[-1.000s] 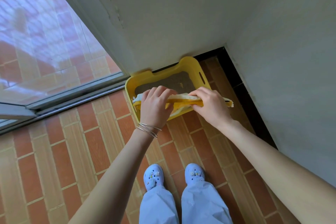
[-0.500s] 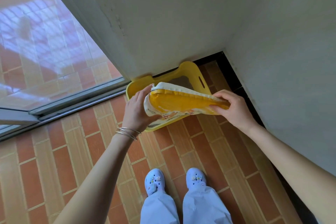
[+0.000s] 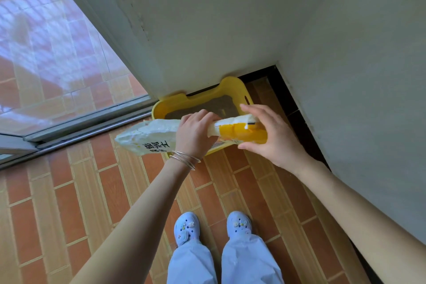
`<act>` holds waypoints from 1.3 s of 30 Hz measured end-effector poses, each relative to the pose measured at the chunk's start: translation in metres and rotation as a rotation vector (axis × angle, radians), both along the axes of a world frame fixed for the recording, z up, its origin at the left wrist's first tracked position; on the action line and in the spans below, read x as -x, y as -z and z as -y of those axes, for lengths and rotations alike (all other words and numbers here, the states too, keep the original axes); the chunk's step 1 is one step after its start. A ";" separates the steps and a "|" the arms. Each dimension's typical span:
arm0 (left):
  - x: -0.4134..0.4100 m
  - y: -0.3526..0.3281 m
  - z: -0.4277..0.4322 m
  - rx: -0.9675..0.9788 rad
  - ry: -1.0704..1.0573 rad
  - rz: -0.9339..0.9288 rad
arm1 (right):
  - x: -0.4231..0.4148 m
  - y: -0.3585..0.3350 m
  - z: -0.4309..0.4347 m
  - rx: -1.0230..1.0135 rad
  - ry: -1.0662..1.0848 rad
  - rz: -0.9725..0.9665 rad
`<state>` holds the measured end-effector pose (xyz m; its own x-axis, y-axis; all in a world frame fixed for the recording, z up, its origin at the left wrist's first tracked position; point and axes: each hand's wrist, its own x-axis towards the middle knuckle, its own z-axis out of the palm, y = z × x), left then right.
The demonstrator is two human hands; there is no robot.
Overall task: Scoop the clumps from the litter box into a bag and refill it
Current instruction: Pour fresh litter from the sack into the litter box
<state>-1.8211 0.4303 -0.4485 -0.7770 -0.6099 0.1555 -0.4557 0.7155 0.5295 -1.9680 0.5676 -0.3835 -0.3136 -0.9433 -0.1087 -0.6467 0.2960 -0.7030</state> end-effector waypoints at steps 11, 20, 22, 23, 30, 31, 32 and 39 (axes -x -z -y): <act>0.015 0.010 -0.012 -0.044 0.027 0.019 | -0.005 0.009 0.008 0.080 0.000 -0.303; 0.015 0.025 -0.021 -0.178 -0.044 0.135 | -0.005 0.007 0.010 0.068 0.033 -0.323; 0.013 0.026 -0.020 -0.184 -0.037 0.123 | 0.000 0.006 0.009 0.069 0.070 -0.266; 0.012 0.026 -0.020 -0.180 -0.023 0.117 | 0.003 0.006 0.009 0.070 0.092 -0.240; 0.009 0.028 -0.016 -0.174 -0.026 0.109 | 0.016 0.005 -0.005 0.086 0.101 -0.120; 0.007 0.028 -0.014 -0.168 -0.025 0.115 | 0.020 0.004 -0.008 0.086 0.102 -0.105; 0.005 0.029 -0.012 -0.159 -0.016 0.126 | 0.025 0.004 -0.011 0.085 0.108 -0.094; 0.004 0.034 0.003 -0.107 -0.012 0.265 | 0.041 0.005 -0.037 0.071 0.138 -0.075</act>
